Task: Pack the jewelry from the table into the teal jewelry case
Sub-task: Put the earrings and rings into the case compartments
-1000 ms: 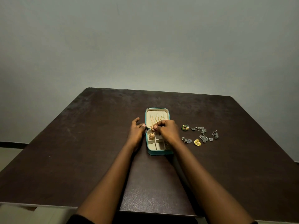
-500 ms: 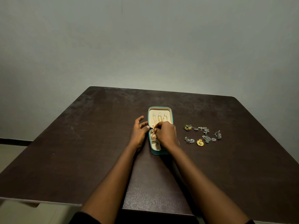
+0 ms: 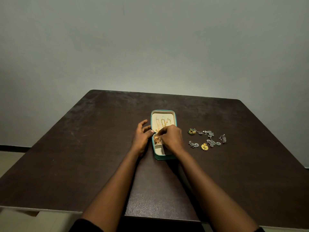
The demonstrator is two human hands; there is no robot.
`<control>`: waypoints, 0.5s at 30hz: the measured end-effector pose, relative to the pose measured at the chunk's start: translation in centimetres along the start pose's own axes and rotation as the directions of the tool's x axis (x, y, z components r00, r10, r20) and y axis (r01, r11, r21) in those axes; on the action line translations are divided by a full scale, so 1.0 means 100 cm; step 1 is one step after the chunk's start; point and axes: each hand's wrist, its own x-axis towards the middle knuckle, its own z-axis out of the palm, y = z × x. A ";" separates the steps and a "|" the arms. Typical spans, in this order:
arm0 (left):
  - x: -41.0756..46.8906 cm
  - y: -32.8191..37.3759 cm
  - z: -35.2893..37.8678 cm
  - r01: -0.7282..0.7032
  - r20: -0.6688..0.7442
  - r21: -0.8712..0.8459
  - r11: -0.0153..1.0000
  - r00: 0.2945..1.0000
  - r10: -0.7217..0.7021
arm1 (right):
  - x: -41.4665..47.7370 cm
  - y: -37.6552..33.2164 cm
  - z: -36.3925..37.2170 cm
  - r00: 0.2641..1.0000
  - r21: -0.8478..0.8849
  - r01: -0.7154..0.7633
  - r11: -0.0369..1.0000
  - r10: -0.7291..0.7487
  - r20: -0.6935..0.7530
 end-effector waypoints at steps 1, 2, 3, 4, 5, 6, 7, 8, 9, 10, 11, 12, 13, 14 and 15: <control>0.000 0.000 0.000 0.001 0.004 -0.006 1.000 1.000 -0.001 | -0.001 -0.001 0.000 1.000 -0.022 0.009 1.000 -0.009 0.027; -0.001 0.001 -0.001 0.004 0.007 -0.012 1.000 1.000 -0.004 | -0.002 -0.002 -0.001 0.998 -0.047 0.020 0.999 -0.017 0.052; -0.002 0.002 -0.001 0.006 0.010 -0.018 1.000 1.000 -0.006 | -0.003 -0.003 0.000 0.997 -0.066 0.028 0.997 -0.023 0.072; -0.003 0.003 -0.001 0.010 0.013 -0.026 1.000 1.000 -0.010 | -0.004 -0.004 0.000 0.996 -0.077 0.034 0.996 -0.027 0.084; -0.005 0.004 0.000 0.013 0.016 -0.036 0.999 1.000 -0.013 | -0.005 -0.004 0.000 0.996 -0.081 0.037 0.996 -0.030 0.086; -0.005 0.005 0.000 0.015 0.019 -0.045 0.999 1.000 -0.014 | -0.005 -0.004 0.000 0.996 -0.079 0.041 0.996 -0.034 0.081; -0.007 0.006 0.001 0.016 0.023 -0.054 0.998 1.000 -0.015 | -0.005 -0.004 -0.001 0.996 -0.073 0.045 0.996 -0.040 0.074; -0.007 0.007 0.001 0.018 0.028 -0.060 0.998 0.999 -0.017 | -0.005 -0.004 -0.001 0.996 -0.061 0.051 0.997 -0.047 0.071; -0.008 0.007 0.001 0.020 0.032 -0.066 0.998 0.999 -0.018 | -0.005 -0.004 -0.002 0.996 -0.047 0.060 0.997 -0.057 0.074; -0.008 0.008 0.001 0.022 0.036 -0.071 0.997 0.999 -0.020 | -0.004 -0.003 -0.002 0.994 -0.030 0.066 0.997 -0.064 0.086; -0.008 0.008 0.001 0.022 0.037 -0.074 0.997 0.999 -0.020 | -0.003 -0.002 -0.003 0.992 -0.014 0.070 0.997 -0.068 0.105; -0.008 0.008 0.001 0.021 0.036 -0.072 0.997 0.999 -0.018 | -0.003 -0.001 -0.003 0.989 -0.008 0.077 0.997 -0.075 0.128; -0.008 0.008 0.001 0.018 0.034 -0.070 0.997 0.999 -0.016 | -0.002 0.000 -0.002 0.985 -0.013 0.090 0.996 -0.087 0.149; -0.008 0.008 0.001 0.017 0.032 -0.073 0.997 0.999 -0.015 | -0.002 0.000 -0.001 0.982 -0.026 0.108 0.994 -0.103 0.160; -0.008 0.008 0.001 0.019 0.031 -0.082 0.996 0.999 -0.017 | -0.001 0.001 0.000 0.980 -0.042 0.126 0.991 -0.118 0.159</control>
